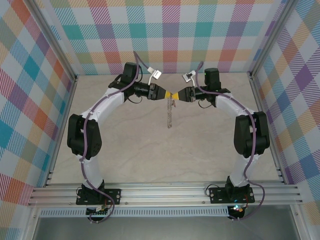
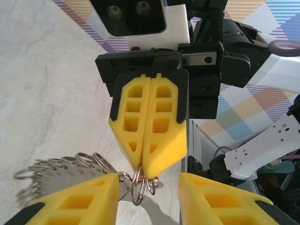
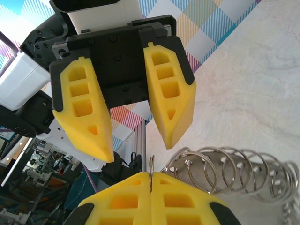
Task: Put the keys on the keyring
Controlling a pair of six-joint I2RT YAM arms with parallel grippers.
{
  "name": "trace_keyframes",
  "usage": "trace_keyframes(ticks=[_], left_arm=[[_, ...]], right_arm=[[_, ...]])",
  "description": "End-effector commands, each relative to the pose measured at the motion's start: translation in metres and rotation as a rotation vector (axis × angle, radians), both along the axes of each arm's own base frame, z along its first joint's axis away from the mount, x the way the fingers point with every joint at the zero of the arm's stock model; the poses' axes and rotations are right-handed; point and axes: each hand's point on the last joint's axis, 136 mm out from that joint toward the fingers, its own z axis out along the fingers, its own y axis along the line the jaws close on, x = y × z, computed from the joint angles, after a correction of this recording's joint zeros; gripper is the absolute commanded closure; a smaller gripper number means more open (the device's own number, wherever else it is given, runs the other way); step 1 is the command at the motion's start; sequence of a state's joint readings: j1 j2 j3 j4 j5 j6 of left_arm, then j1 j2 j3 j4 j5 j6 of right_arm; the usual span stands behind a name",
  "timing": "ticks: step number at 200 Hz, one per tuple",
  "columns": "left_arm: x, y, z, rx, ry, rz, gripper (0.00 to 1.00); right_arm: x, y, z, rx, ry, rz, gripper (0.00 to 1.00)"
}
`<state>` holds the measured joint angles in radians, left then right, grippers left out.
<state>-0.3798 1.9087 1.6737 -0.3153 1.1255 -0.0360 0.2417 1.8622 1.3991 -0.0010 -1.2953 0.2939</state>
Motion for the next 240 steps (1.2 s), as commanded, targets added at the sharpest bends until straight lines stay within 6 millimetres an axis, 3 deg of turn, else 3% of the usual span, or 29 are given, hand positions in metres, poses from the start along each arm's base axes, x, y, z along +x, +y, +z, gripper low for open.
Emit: trace_keyframes(ticks=[1,77,153,185,214,240], left_arm=[[-0.004,-0.008,0.005,-0.016,-0.007,-0.039,0.63],[-0.007,-0.01,-0.003,-0.005,0.009,-0.051,0.65],[-0.01,-0.014,-0.002,-0.015,0.007,-0.066,0.85],[-0.006,-0.018,-0.005,-0.007,0.006,-0.049,1.0],[0.005,-0.021,-0.004,-0.031,-0.012,0.019,1.0],[0.013,-0.019,-0.001,-0.064,-0.018,0.084,1.0]], right_arm=[[-0.006,-0.002,0.015,0.035,-0.066,0.034,1.0],[-0.004,-0.002,0.014,0.031,-0.071,0.024,1.0],[-0.002,-0.001,0.012,0.031,-0.065,0.02,1.0],[-0.002,-0.001,0.008,0.032,-0.057,0.02,1.0],[-0.001,-0.002,0.004,0.026,-0.048,0.001,1.0],[-0.002,-0.004,0.002,0.02,-0.052,-0.031,0.76]])
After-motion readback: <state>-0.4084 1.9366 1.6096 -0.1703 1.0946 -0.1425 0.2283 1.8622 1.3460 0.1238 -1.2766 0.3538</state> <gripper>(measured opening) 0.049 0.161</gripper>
